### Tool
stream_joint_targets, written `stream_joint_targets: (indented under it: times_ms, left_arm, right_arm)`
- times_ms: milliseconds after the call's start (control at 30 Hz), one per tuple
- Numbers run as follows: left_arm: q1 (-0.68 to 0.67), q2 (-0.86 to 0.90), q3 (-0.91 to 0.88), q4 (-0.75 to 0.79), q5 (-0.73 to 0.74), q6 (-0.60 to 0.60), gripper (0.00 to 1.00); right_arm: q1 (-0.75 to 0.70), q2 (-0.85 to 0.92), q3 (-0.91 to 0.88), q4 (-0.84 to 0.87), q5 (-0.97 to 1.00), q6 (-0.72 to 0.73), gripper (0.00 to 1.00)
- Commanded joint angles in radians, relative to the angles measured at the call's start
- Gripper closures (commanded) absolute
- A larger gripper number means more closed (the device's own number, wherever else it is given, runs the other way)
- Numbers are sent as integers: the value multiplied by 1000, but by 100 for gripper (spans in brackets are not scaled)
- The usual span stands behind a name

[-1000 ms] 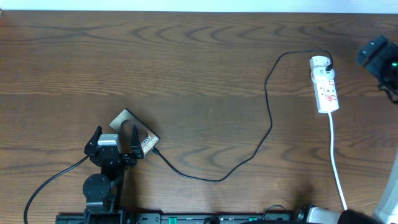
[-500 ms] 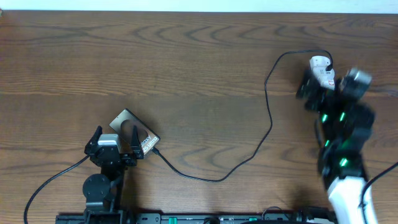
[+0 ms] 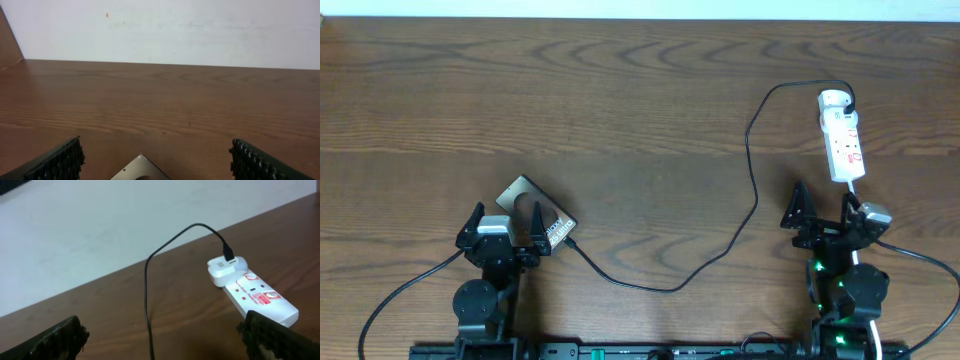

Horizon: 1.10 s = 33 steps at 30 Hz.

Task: Plug charger to phone and switch on socket

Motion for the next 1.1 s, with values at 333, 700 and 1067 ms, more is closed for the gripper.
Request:
stream_joint_targets:
  times_ms: [333,700,1067]
  left_arm:
    - [5,-6,-16,-36,20,7,8]
    - [5,-6,-16,-36,20,7,8]
    - [5,-6,-16,-36,20,7,8]
  right_arm:
    - [6,-146,-1,-124,18,1,1]
    - [6,-245,-1,-239,18,-16,1]
    - [49,-394,-1,-401,3,-185,1]
